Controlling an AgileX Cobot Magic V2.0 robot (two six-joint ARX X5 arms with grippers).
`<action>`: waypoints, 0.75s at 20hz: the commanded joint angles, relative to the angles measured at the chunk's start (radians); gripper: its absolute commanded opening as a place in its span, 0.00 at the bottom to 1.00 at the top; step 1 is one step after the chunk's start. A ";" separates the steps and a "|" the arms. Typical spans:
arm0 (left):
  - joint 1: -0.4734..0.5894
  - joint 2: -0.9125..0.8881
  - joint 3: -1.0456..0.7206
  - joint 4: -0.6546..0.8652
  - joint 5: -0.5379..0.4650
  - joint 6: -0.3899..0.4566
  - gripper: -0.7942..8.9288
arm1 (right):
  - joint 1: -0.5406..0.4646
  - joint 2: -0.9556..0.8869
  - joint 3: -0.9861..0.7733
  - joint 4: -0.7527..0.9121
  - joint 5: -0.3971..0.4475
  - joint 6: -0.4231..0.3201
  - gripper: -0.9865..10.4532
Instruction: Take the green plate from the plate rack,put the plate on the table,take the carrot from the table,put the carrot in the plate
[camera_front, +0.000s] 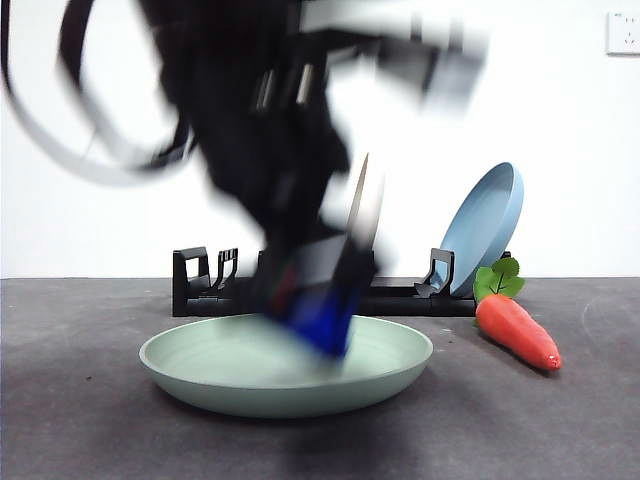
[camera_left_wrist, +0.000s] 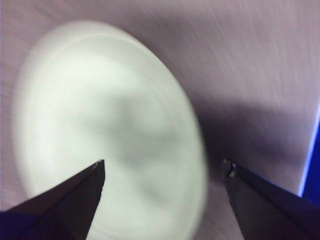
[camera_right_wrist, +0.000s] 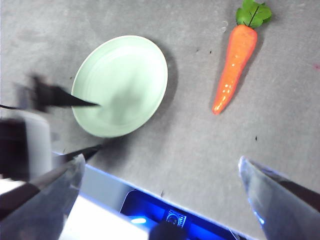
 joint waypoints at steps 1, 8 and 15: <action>-0.002 -0.095 0.096 -0.049 -0.001 -0.108 0.48 | 0.003 0.044 0.003 0.048 -0.003 0.006 0.74; -0.002 -0.374 0.448 -0.307 0.000 -0.381 0.48 | 0.026 0.324 0.003 0.274 0.061 0.024 0.69; -0.002 -0.533 0.619 -0.420 0.000 -0.412 0.48 | 0.124 0.641 0.003 0.539 0.288 0.043 0.69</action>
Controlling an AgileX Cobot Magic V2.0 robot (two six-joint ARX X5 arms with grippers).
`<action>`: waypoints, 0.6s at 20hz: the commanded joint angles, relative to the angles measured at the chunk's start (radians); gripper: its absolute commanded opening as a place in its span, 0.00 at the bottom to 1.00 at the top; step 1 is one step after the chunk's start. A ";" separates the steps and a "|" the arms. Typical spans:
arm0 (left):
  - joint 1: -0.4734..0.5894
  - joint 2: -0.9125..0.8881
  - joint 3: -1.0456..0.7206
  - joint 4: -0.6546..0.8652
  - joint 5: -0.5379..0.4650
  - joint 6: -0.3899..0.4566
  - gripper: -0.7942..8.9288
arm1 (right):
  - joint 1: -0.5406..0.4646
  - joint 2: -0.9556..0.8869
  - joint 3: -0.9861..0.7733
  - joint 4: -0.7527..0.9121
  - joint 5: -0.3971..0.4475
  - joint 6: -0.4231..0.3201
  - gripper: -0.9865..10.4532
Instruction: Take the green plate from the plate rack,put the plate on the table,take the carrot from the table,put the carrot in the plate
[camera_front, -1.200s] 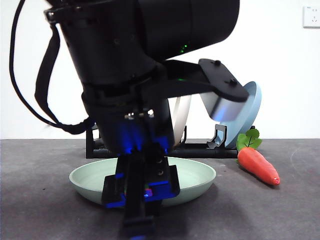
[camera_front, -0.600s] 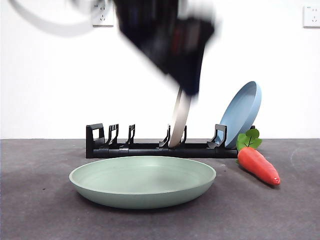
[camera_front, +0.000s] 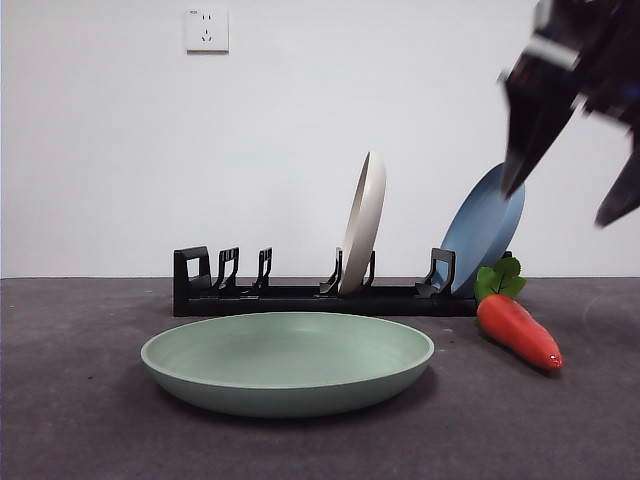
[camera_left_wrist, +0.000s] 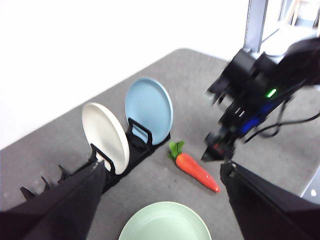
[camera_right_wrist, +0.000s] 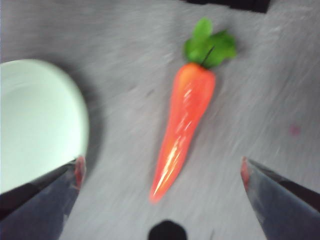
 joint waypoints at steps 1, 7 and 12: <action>-0.002 -0.027 0.012 -0.024 0.000 -0.027 0.48 | 0.023 0.089 0.003 0.096 0.050 0.031 0.69; -0.002 -0.053 0.013 -0.082 0.000 -0.072 0.48 | 0.051 0.292 0.003 0.293 0.140 0.087 0.69; -0.002 -0.053 0.013 -0.090 0.000 -0.071 0.48 | 0.056 0.371 0.003 0.351 0.186 0.129 0.63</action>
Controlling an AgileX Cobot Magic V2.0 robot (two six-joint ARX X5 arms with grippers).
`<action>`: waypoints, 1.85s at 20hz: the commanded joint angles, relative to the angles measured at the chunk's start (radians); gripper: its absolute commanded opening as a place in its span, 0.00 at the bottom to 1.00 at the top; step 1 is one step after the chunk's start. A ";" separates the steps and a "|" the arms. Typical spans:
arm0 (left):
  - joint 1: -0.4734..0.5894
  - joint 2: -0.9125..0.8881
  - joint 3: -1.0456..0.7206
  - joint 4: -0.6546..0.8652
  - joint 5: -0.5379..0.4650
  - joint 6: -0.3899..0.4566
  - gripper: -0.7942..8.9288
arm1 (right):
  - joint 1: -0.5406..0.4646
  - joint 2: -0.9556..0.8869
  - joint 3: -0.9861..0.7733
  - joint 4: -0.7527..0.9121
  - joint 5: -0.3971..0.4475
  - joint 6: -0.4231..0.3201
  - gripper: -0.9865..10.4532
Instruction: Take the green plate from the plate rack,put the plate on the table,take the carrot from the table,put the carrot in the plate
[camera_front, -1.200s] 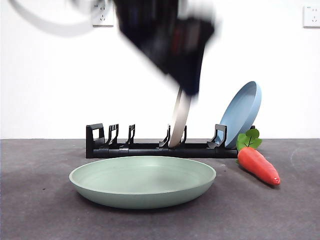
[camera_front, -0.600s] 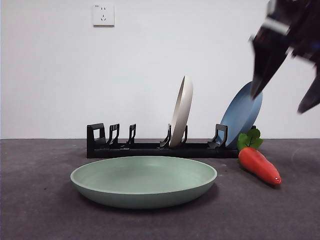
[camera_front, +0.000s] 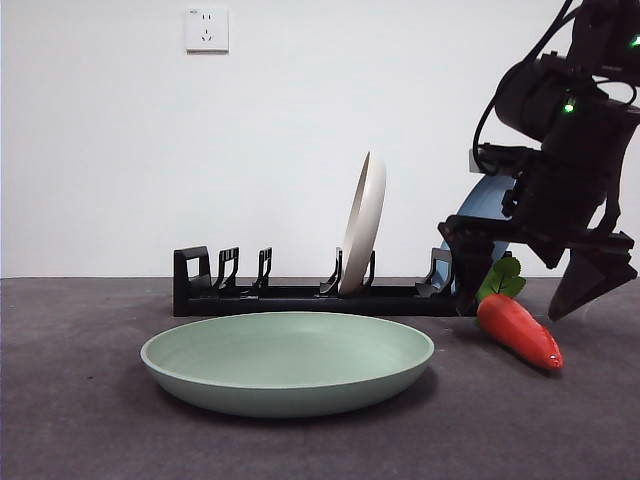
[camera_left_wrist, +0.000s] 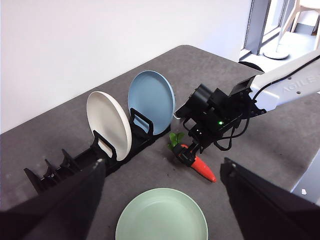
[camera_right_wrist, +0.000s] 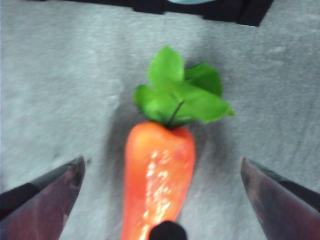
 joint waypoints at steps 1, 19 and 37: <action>-0.002 -0.002 0.003 0.002 0.000 -0.013 0.48 | 0.003 0.034 0.003 0.006 0.009 0.028 0.59; -0.002 -0.002 0.003 0.002 -0.002 -0.009 0.48 | 0.045 -0.180 0.003 -0.060 -0.003 0.035 0.07; -0.002 -0.002 0.003 -0.060 -0.001 -0.006 0.48 | 0.558 0.076 0.003 0.212 -0.017 0.191 0.07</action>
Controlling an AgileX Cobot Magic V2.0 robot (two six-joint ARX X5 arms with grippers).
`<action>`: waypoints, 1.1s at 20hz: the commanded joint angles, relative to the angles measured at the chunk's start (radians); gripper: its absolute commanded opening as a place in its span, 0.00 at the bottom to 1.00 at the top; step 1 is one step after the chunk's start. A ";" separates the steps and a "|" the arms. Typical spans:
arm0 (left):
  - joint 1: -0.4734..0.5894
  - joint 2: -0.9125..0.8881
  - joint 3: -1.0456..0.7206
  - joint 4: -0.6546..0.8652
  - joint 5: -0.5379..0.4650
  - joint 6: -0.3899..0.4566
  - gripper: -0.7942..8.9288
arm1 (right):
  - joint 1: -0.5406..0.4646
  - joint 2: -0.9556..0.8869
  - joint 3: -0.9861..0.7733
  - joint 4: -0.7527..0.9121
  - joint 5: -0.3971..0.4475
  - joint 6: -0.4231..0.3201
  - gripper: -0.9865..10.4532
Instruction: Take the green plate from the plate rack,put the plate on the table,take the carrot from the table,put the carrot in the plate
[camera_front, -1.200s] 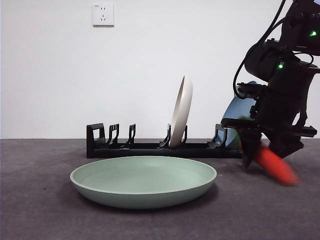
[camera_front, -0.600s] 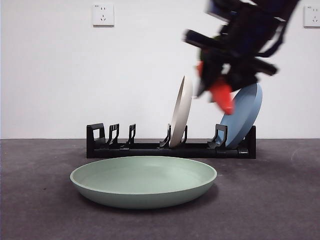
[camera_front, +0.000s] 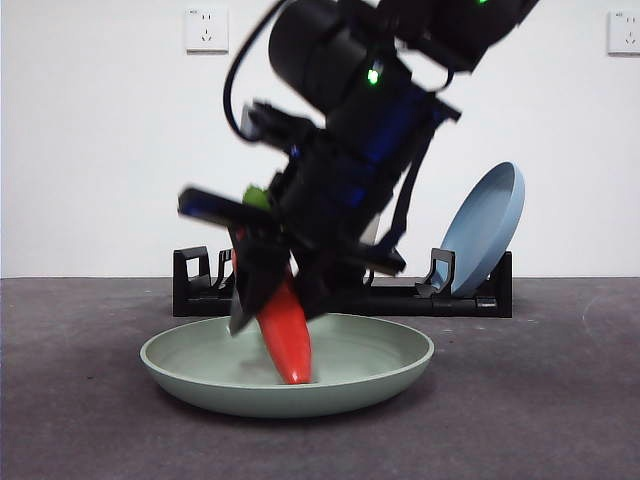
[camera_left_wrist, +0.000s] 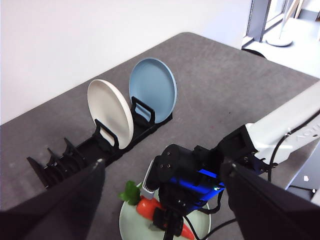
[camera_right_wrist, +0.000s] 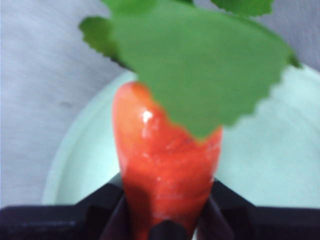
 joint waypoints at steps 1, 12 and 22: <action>-0.002 -0.002 0.003 -0.009 -0.001 0.000 0.48 | 0.002 0.011 -0.001 0.010 0.009 0.008 0.11; -0.002 -0.001 0.003 -0.015 -0.001 -0.007 0.48 | 0.000 0.009 -0.001 -0.003 0.037 0.000 0.50; -0.002 -0.002 0.003 -0.065 -0.001 -0.006 0.48 | 0.001 -0.519 -0.001 -0.392 0.030 -0.045 0.50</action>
